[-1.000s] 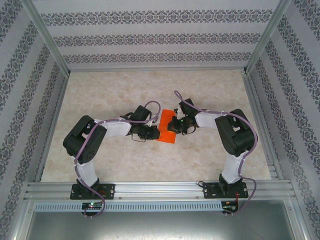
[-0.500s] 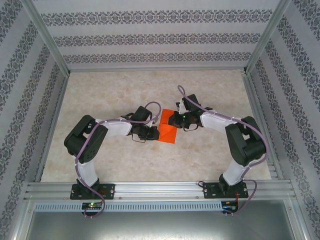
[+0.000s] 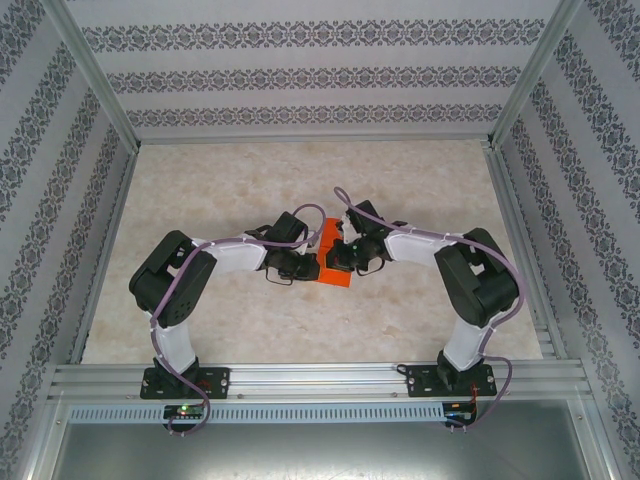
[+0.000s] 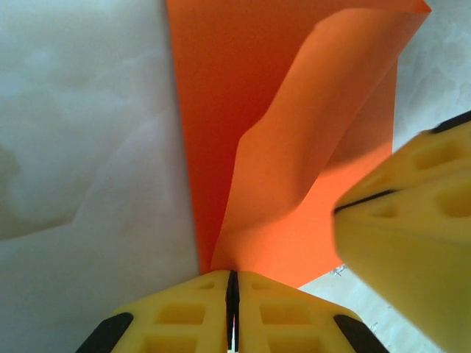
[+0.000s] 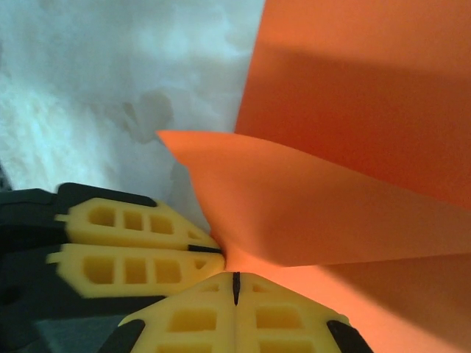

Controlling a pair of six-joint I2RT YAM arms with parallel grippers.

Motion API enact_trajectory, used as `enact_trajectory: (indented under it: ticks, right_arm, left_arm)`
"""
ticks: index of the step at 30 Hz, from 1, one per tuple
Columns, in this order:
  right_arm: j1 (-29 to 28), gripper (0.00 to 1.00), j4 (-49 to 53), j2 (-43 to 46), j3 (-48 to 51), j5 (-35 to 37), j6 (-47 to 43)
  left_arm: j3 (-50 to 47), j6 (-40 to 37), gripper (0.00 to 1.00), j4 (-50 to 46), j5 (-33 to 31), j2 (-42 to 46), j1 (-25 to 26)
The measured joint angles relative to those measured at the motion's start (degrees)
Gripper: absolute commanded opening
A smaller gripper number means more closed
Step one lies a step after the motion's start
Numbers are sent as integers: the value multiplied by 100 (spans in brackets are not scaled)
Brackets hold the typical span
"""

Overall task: Fold a paper plane with a square sheet of paper (fold left side to right side)
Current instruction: Fold the triangle a second time at the center of the table.

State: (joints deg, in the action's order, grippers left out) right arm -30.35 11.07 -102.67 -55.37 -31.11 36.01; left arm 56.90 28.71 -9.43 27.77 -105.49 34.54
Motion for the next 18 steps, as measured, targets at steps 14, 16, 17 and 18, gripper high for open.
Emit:
enact_trajectory:
  ticks: [14,16,17,18]
  right_arm:
    - [-20,0,31,-315,-127,0,0]
    - [-20,0,61,-302,-127,7,-2]
    - [-20,0,92,-282,-127,9,-2]
    - [-20,0,116,-256,-127,11,-2]
  left_arm:
    - [4,0,12,-9,0,0,0]
    - [9,0,12,-20,0,0,0]
    - [13,2,13,-22,0,-2,0]
    - [13,0,12,-24,-2,-2,0]
